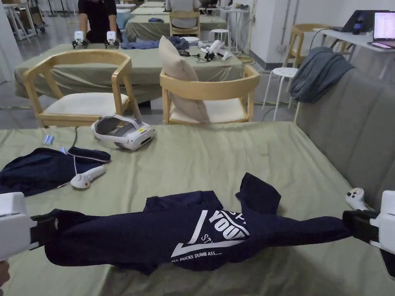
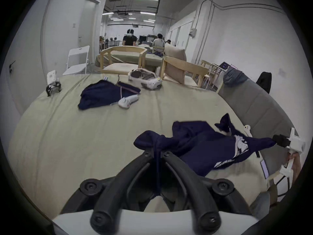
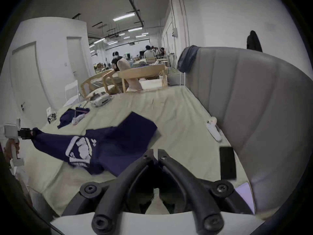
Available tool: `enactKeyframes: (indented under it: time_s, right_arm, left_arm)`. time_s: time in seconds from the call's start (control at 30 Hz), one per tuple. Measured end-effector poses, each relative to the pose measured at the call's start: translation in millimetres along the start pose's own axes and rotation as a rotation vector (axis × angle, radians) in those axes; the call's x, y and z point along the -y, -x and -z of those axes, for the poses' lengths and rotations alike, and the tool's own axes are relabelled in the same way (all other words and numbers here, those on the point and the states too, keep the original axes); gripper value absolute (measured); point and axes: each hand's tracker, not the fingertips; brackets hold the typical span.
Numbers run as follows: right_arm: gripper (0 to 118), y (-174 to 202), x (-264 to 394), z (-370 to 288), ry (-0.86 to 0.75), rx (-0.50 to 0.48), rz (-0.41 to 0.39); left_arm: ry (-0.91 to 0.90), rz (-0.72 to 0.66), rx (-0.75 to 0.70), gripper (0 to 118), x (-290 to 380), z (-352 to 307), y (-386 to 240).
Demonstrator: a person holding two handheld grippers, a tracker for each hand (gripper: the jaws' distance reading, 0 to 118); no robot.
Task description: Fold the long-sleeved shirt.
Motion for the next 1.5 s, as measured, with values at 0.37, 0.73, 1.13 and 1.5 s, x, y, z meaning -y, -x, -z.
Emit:
enactKeyframes:
  time_s: [0.37, 0.73, 1.13, 1.5]
  right_arm:
    - [2, -3, 142, 40, 0.556, 0.099, -0.183]
    - [62, 25, 82, 1, 0.329, 0.043, -0.154]
    - [1, 61, 89, 12, 0.336, -0.035, -0.204]
    - [1, 63, 94, 22, 0.396, -0.033, -0.225]
  left_arm:
    - [0.398, 0.003, -0.132, 9, 162, 36, 26]
    - [0.170, -0.057, -0.135, 80, 112, -24, 21]
    - [0.149, -0.049, -0.174, 97, 136, -23, 28]
    - [0.257, -0.053, -0.175, 9, 163, 44, 31]
